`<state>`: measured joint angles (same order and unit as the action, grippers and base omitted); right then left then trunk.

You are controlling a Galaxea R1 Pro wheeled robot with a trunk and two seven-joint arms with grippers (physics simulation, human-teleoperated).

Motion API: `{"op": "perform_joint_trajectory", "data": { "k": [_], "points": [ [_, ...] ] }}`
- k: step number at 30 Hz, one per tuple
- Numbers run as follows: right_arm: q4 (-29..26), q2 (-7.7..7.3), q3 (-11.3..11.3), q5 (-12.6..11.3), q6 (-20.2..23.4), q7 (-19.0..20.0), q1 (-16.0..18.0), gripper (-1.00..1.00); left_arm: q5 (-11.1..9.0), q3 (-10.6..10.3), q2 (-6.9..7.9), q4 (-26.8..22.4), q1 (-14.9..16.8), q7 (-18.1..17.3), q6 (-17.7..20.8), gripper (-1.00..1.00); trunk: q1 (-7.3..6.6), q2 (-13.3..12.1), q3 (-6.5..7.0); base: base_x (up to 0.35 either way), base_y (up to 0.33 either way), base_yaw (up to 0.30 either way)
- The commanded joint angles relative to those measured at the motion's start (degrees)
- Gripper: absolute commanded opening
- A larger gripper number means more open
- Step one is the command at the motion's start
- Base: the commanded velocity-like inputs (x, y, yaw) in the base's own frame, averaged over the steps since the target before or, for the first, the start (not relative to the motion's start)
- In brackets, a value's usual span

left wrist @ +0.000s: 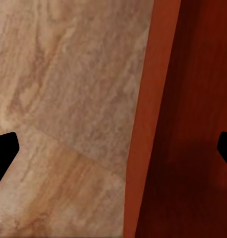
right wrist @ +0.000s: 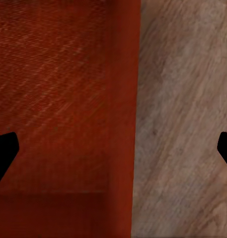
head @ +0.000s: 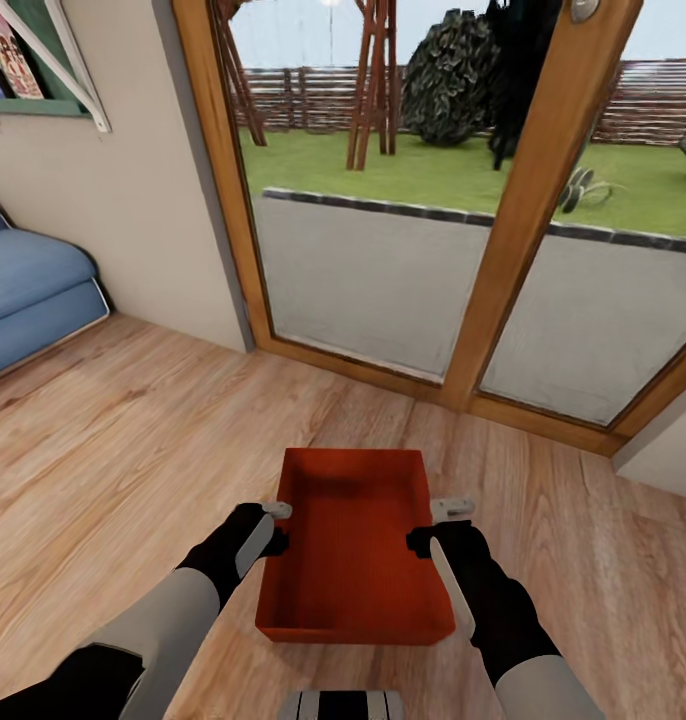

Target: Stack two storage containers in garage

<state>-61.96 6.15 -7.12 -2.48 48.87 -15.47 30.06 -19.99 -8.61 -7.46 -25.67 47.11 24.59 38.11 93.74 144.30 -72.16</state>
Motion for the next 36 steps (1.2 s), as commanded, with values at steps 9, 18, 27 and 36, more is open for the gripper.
{"op": "perform_joint_trajectory", "data": {
  "k": [9,18,27,36],
  "points": [
    [0.00,0.00,0.00,0.02,0.00,0.00,0.00,1.00,-0.05,0.00,-0.01,0.10,0.00,-0.37,0.10,1.00,0.23,0.12,-2.00,0.000,0.000,0.000],
    [0.00,-0.05,0.00,0.02,0.00,0.00,0.00,1.00,-0.05,-0.03,-0.01,0.10,0.00,-0.42,0.12,1.00,0.46,0.24,-4.00,0.000,0.000,0.000],
    [0.00,-0.08,0.00,0.02,0.00,0.00,0.00,1.00,-0.02,-0.01,-0.04,0.02,0.00,-0.41,0.12,1.00,0.69,0.37,-5.99,0.000,0.000,0.000],
    [2.77,-0.16,0.00,0.03,0.03,0.08,1.29,1.00,0.03,-0.06,-0.06,-0.14,0.00,-0.29,0.04,1.00,0.82,0.43,-7.10,0.000,0.000,0.000]
  ]
}}
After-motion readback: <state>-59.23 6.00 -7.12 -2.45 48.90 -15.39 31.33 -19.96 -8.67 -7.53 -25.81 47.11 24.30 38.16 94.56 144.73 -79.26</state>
